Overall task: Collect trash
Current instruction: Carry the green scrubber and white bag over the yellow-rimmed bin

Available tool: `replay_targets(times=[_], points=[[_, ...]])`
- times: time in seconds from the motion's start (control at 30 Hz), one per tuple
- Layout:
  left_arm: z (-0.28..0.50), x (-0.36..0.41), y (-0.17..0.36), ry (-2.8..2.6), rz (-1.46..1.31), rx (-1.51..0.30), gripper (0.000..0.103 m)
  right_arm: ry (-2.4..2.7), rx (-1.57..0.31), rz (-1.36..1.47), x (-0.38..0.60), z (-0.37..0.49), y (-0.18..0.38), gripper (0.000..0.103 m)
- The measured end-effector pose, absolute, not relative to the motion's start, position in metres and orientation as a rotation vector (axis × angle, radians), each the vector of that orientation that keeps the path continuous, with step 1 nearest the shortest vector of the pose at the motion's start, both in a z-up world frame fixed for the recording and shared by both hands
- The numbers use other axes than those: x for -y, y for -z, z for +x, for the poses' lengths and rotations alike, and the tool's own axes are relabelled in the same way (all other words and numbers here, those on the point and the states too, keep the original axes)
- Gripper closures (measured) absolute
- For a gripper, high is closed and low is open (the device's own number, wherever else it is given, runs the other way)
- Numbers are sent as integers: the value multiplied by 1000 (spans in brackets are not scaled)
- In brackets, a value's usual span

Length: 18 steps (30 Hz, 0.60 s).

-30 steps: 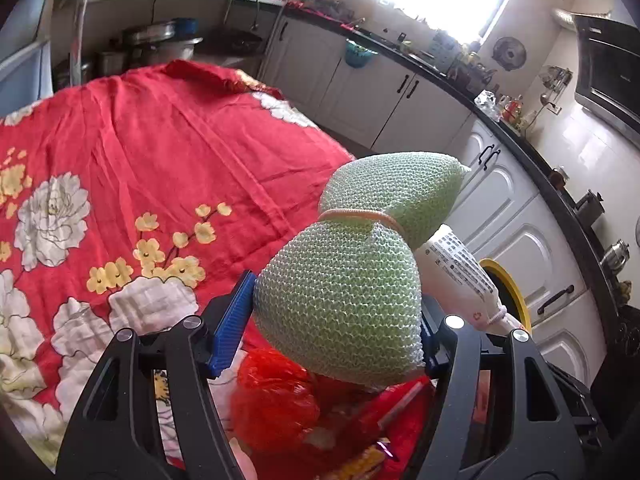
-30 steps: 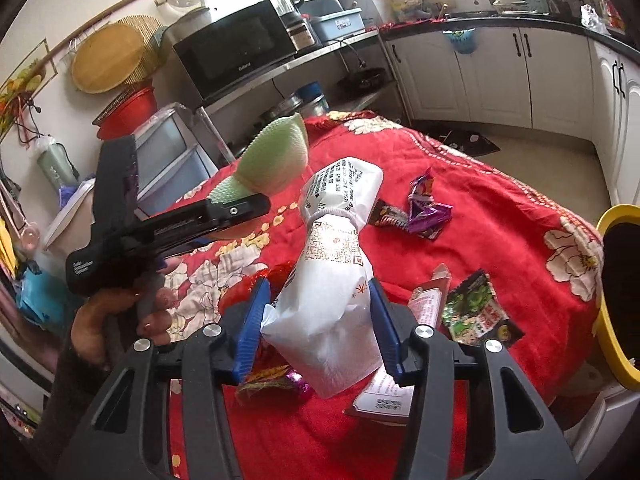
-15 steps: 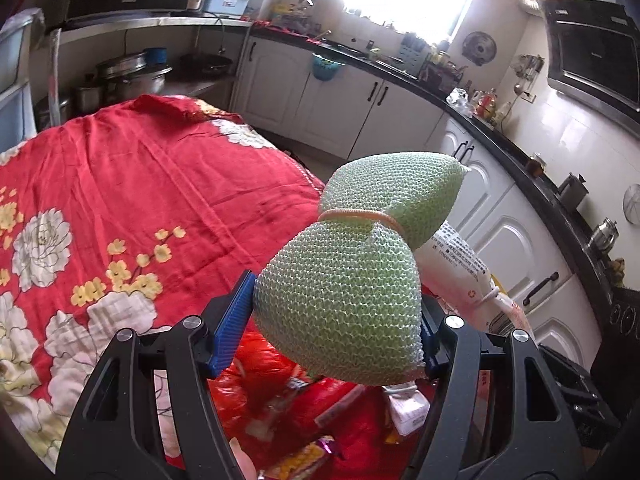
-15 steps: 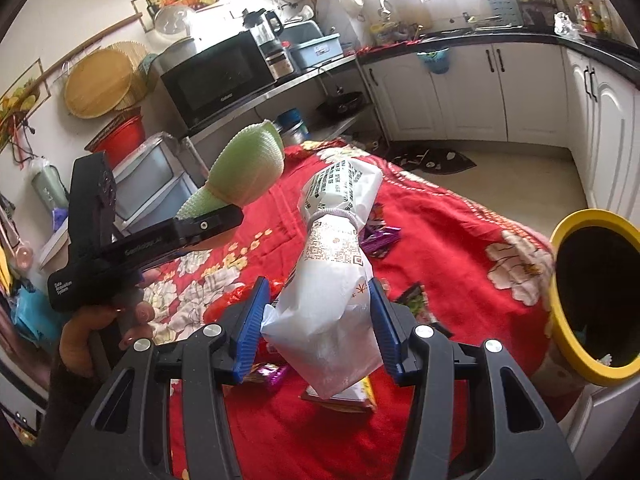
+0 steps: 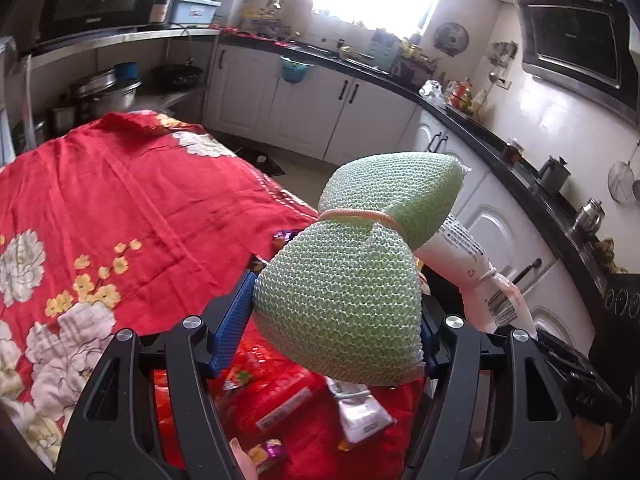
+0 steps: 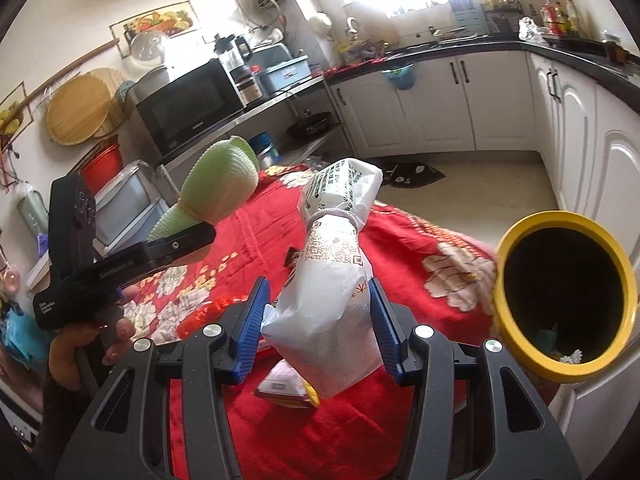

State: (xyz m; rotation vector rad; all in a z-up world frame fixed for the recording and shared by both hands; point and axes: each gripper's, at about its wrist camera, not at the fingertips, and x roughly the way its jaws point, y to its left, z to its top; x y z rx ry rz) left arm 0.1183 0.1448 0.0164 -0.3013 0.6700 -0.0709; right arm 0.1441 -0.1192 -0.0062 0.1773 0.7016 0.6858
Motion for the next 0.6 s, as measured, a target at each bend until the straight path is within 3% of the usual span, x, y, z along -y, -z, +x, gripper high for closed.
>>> replay_targets(times=[0.6], points=[[144,-80,-20,189,-230,-672,43,-497,-644,215,186,153,3,55]])
